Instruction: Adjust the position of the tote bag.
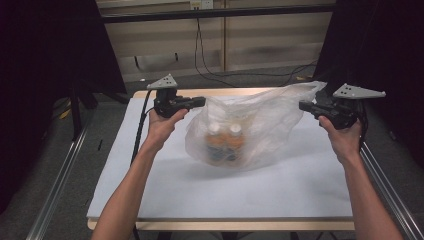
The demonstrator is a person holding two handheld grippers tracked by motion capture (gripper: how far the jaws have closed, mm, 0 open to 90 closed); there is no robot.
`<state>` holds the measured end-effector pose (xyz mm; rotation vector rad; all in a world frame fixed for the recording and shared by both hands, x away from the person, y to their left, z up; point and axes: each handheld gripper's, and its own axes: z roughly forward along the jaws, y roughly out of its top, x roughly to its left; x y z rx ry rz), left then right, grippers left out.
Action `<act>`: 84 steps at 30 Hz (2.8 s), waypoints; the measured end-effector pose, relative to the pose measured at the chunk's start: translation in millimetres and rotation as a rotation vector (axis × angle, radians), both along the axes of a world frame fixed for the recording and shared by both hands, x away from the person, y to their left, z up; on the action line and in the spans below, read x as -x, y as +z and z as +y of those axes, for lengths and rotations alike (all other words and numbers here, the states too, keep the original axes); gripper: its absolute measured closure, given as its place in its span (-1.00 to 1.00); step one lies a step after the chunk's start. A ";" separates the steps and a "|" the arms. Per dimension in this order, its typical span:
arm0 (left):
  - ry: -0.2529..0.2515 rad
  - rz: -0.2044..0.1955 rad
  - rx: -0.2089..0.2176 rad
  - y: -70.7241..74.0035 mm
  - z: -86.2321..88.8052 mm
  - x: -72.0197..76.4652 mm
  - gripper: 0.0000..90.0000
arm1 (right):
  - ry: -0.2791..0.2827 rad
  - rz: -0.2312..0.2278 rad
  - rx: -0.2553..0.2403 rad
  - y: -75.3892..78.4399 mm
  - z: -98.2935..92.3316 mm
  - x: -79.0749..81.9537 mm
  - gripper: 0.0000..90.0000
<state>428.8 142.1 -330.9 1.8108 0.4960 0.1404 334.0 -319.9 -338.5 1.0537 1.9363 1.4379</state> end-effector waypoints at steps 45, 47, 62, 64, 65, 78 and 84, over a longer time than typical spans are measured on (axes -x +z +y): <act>-0.009 -0.161 -0.020 5.8 88.3 109.8 1.00 | 0.191 -0.132 -0.031 51.6 36.0 66.1 1.00; -0.005 -0.146 -0.020 -2.6 88.3 110.0 1.00 | 0.193 -0.119 -0.025 46.1 38.5 66.6 1.00; -0.009 -0.068 -0.094 -43.2 80.4 103.9 1.00 | 0.192 -0.009 -0.008 0.7 44.1 54.5 1.00; -0.020 -0.060 -0.097 -46.9 78.9 103.1 1.00 | 0.190 0.002 -0.004 -2.0 44.9 53.1 1.00; -0.021 -0.053 -0.103 -49.4 77.8 102.7 1.00 | 0.188 0.007 -0.003 -3.5 44.9 52.5 1.00; -0.038 0.008 -0.192 -77.8 71.5 93.8 1.00 | 0.164 0.104 0.007 -33.3 37.8 39.0 1.00; -0.041 0.028 -0.231 -87.5 70.7 91.5 1.00 | 0.165 0.155 0.031 -47.3 38.8 33.0 1.00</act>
